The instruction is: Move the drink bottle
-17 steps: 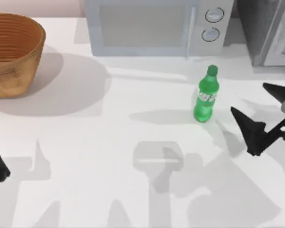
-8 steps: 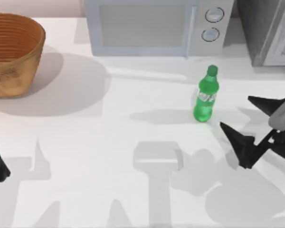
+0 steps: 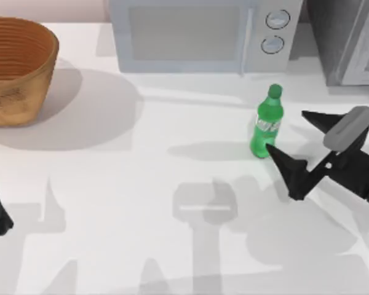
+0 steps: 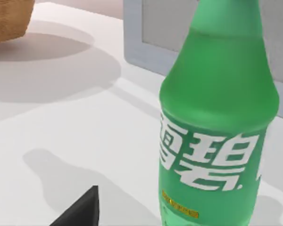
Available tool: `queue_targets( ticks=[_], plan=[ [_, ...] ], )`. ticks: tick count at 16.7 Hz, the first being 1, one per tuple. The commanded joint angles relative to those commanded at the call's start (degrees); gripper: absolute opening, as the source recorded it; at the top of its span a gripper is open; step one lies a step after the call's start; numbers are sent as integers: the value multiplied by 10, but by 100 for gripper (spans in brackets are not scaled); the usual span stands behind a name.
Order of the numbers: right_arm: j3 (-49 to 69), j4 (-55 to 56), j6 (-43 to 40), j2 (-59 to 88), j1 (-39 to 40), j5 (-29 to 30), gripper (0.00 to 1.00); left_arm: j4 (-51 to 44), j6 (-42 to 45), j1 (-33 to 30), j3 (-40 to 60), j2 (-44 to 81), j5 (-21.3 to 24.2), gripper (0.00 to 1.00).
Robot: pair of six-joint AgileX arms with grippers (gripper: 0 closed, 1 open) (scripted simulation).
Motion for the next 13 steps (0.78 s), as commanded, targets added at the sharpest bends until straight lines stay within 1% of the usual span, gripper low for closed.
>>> queue_targets(
  ticks=[5, 10, 13],
  plan=[
    [109, -67, 7, 37, 57, 57, 100, 0, 0, 0, 0, 0, 0, 100],
    [125, -78, 8, 43, 66, 66, 100, 0, 0, 0, 0, 0, 0, 100],
    [125, -78, 8, 43, 66, 66, 77, 0, 0, 0, 0, 0, 0, 100]
  ],
)
